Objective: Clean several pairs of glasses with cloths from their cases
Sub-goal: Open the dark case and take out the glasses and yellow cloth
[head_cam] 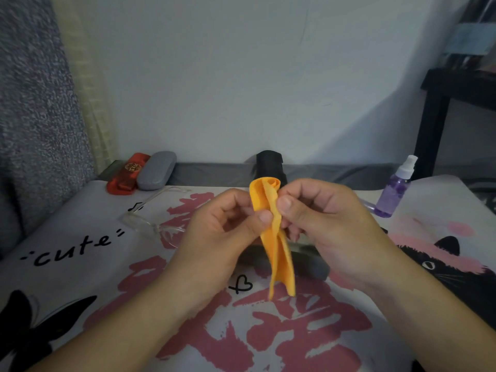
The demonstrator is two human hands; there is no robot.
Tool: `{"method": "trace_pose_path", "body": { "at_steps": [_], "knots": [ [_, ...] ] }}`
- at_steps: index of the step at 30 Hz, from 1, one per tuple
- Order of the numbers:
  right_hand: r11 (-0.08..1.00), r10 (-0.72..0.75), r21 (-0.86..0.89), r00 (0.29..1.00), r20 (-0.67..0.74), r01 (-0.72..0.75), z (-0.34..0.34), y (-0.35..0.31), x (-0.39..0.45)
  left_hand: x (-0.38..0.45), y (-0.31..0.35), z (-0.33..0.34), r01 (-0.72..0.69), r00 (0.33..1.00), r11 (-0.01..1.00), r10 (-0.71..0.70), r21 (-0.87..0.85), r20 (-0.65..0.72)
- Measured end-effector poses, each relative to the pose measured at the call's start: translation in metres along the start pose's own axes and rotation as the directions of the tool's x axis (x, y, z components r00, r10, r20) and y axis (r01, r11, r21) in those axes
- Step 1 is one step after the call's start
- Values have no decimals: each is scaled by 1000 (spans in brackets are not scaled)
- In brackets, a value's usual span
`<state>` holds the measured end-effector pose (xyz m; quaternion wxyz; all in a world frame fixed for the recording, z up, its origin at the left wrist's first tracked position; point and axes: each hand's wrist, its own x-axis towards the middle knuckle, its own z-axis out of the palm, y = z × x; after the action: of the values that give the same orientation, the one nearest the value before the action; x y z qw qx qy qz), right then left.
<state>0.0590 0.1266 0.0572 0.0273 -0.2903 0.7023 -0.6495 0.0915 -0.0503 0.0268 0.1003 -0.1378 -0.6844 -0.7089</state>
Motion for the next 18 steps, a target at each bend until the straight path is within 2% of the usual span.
{"method": "trace_pose_path", "body": {
  "at_steps": [3,7,10,12,14,16,18],
  "knots": [
    [996,23,87,1000,7,-23,-9,-2,2,5,-2,-6,30,997,998,-34,-58,-75],
    [997,51,61,989,-139,-43,-31,-5,7,12,3,-16,48,970,996,-65,-80,-235],
    [999,52,2,961,-271,-53,-45,-1,12,23,10,-20,-13,954,998,31,62,-297],
    [994,55,106,940,-338,-20,-45,-2,15,35,20,-18,-86,939,979,141,183,-315],
    [972,10,222,939,-345,71,-44,-2,18,42,32,-15,-132,926,969,195,208,-322],
    [956,-86,242,948,-306,164,-45,1,19,44,37,-14,-163,929,974,206,158,-309],
    [964,-100,218,965,-241,154,-50,5,17,40,34,-16,-200,936,959,248,203,-250]
  ]
}}
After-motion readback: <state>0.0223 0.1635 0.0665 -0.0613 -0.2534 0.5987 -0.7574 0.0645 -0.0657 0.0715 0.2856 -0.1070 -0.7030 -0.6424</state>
